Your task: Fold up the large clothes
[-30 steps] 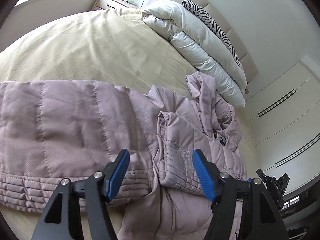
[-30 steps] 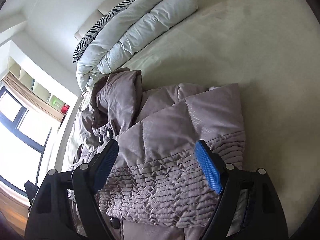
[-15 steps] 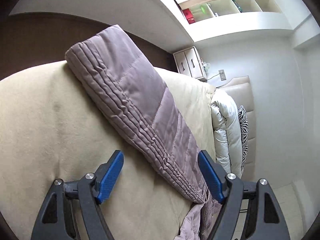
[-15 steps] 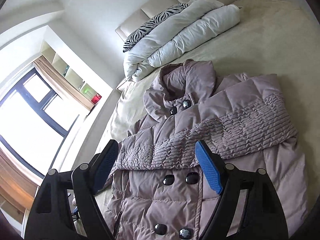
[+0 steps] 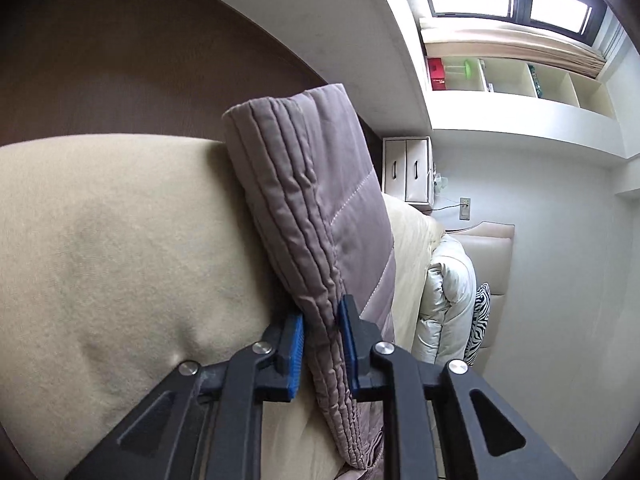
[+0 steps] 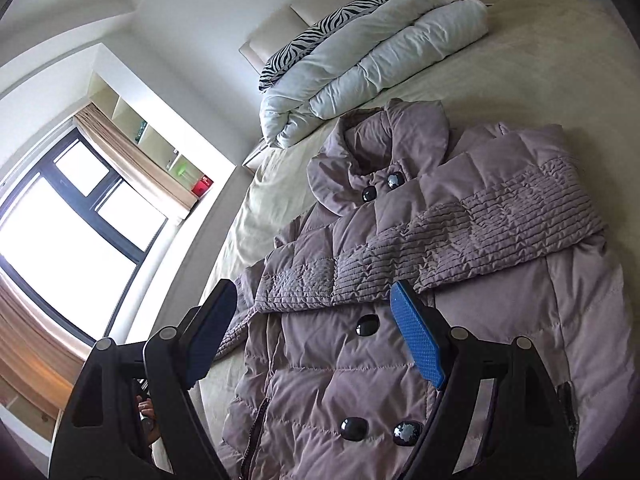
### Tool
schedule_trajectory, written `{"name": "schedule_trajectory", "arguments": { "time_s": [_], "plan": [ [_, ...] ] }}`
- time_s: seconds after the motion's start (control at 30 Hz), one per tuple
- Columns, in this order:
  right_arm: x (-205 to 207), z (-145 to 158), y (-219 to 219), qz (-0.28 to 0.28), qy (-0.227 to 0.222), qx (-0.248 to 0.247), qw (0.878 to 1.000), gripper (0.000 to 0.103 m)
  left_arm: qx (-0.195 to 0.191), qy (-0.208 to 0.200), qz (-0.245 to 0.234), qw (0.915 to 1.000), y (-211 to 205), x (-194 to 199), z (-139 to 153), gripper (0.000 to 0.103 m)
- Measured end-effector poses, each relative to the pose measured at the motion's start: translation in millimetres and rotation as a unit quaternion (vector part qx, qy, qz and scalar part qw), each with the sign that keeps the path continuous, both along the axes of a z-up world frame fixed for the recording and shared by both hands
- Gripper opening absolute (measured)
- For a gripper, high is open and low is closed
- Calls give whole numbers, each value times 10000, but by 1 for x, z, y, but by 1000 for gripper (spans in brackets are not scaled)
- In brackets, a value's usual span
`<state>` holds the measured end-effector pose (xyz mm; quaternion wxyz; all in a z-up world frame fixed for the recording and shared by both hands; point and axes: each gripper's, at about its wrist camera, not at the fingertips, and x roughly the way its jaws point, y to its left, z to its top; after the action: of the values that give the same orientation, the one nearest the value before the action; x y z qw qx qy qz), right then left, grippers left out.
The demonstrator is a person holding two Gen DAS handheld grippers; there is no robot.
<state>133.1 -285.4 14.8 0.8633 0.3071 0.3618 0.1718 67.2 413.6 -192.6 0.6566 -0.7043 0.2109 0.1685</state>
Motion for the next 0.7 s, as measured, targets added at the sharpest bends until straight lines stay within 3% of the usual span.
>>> {"name": "schedule_trajectory", "arguments": {
  "time_s": [0.1, 0.23, 0.3, 0.37, 0.43, 0.5, 0.6, 0.7],
  "plan": [
    [-6, 0, -11, -69, -41, 85, 9999, 79, 96, -2, 48, 9999, -2, -2, 7, 13],
    [-12, 3, -23, -98, -113, 85, 9999, 79, 1028, -101, -316, 9942, -18, 6, 51, 11],
    [-15, 4, -27, -93, -135, 66, 9998, 79, 1649, -216, -687, 9837, -36, 18, 84, 11],
    [-17, 4, -31, -95, -158, 99, 9998, 79, 2370, -306, -1206, 9635, -65, 38, 121, 10],
    [-19, 1, -34, -117, -159, 162, 9997, 79, 3127, -387, -1834, 9312, -108, 64, 154, 10],
    [-20, -3, -39, -147, -144, 212, 9996, 79, 3876, -447, -2447, 8876, -164, 88, 179, 10],
    [-22, -12, -48, -176, -24, 306, 9994, 79, 4803, -527, -3363, 8084, -262, 118, 191, 10],
    [-25, -23, -61, -257, 80, 403, 9988, 79, 5627, -521, -4131, 7142, -361, 132, 173, 10]
  ]
}}
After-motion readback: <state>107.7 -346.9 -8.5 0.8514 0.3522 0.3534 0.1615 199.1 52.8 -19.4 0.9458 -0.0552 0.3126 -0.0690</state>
